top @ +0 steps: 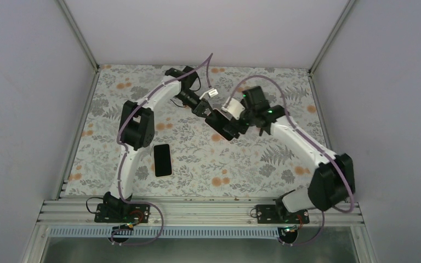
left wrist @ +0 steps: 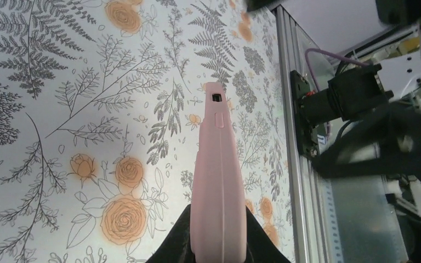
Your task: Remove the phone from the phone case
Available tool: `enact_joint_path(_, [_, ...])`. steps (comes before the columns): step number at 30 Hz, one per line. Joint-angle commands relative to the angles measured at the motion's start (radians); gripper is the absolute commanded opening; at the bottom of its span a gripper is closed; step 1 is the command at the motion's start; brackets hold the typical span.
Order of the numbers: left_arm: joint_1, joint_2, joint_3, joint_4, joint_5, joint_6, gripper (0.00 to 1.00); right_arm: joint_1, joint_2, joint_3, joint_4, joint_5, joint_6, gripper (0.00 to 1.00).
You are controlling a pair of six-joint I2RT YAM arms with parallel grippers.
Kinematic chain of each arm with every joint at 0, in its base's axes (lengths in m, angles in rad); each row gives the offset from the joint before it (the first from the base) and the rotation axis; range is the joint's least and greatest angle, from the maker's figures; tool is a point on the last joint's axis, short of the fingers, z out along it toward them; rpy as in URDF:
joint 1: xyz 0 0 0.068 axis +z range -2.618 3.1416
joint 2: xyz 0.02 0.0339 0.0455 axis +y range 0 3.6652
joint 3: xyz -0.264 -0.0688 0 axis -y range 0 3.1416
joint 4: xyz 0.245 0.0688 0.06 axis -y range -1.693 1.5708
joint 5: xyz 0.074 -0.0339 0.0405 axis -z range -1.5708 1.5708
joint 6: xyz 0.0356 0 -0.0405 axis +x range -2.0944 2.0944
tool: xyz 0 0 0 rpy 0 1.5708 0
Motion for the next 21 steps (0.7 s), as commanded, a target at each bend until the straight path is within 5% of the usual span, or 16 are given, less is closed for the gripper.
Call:
enact_joint_path(1, [-0.004, -0.089, -0.004, -0.084, 0.002, 0.159, 0.03, -0.11, -0.139, -0.066, -0.114, -0.182, -0.116, 1.0])
enact_joint_path(6, [-0.015, -0.268, -0.187, 0.059, -0.129, 0.173, 0.08, -0.24, -0.241, -0.13, -0.155, -0.373, -0.221, 0.92])
enact_joint_path(12, [-0.035, -0.506, -0.449, 0.392, -0.342, 0.053, 0.05, -0.283, -0.178, -0.136, -0.197, -0.453, -0.28, 0.63])
enact_joint_path(21, [-0.046, -0.528, -0.473, 0.403, -0.362, 0.083, 0.09, -0.312, -0.01, -0.082, -0.242, -0.655, -0.395, 0.52])
